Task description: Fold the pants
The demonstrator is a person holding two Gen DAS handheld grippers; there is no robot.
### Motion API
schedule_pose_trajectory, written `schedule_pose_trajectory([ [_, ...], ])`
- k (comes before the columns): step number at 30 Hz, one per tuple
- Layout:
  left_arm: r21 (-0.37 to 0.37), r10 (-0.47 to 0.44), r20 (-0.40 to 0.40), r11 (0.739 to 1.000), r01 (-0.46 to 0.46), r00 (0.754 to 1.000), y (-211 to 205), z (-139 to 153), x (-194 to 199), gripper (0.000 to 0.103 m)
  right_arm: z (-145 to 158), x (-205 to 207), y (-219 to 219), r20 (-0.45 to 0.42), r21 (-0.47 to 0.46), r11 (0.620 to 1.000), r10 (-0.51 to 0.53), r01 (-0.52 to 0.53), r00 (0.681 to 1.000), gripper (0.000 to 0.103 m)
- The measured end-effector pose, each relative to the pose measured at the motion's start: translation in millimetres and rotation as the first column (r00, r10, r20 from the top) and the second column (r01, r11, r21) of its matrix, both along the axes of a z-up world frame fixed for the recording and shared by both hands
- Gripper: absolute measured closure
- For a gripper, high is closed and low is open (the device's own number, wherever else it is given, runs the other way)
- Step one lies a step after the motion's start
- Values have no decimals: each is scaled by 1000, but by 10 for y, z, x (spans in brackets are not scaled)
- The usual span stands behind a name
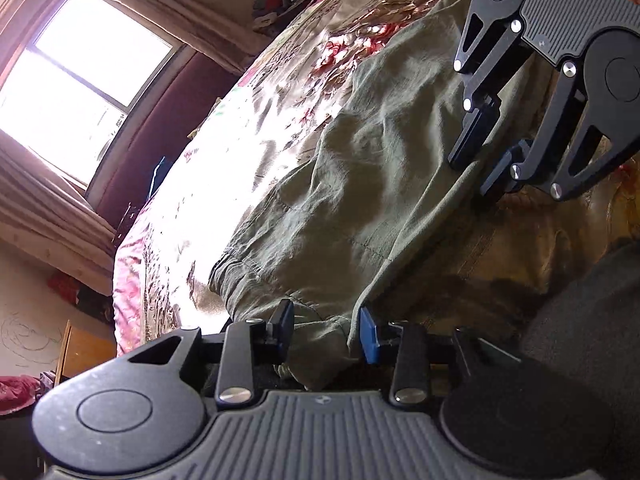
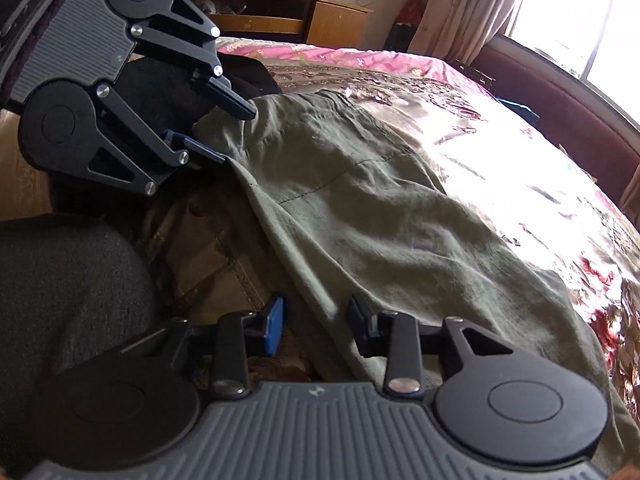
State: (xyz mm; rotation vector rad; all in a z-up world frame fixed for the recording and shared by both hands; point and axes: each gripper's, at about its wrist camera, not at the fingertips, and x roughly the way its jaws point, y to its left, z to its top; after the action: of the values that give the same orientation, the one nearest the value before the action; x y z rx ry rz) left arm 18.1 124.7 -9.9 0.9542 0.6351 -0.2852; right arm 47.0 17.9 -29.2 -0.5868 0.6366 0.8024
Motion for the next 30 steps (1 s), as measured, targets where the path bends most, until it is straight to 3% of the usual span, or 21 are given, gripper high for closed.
schedule_pose_trajectory([
  [1,6,-12,12,1000,12,1000,-12,24,6,62,15,34,8,-16,16,1000,-11,12,1000,90],
  [2,7,-24,35,1000,24,999,-27,73,4,68,48,52,2,-29,32,999,-20,21,999,92],
  [6,14,-63,170,998,62,983,-52,344,-82,69,356,14,-111,-36,129,989,-74,78,997,93],
  [8,57,-66,220,997,55,973,-19,331,-94,69,422,-5,-143,-40,163,982,-94,99,995,93],
  [11,100,-23,139,995,9,990,123,61,8,69,256,54,-65,-91,138,983,-107,119,990,93],
  [13,143,-1,66,990,-8,998,194,-145,18,69,-2,132,28,-182,87,988,-114,131,977,85],
  [14,165,-11,66,986,0,998,195,-182,-28,69,-62,125,56,-182,66,990,-114,128,977,84],
  [18,99,27,78,994,-34,997,153,3,-121,69,-18,-33,85,-107,80,994,-66,75,992,70],
  [20,76,42,93,996,-49,995,119,58,-137,68,29,-57,104,-90,120,990,-62,72,994,71],
  [23,120,-3,98,993,-9,995,50,-5,-181,65,66,-80,206,-58,138,988,-59,67,997,70],
  [27,118,-36,84,993,26,996,8,-72,-159,62,73,-90,440,-48,183,983,24,-15,999,55],
  [30,123,-49,121,992,34,991,34,-29,-118,61,39,-89,654,19,166,985,44,-46,999,58],
])
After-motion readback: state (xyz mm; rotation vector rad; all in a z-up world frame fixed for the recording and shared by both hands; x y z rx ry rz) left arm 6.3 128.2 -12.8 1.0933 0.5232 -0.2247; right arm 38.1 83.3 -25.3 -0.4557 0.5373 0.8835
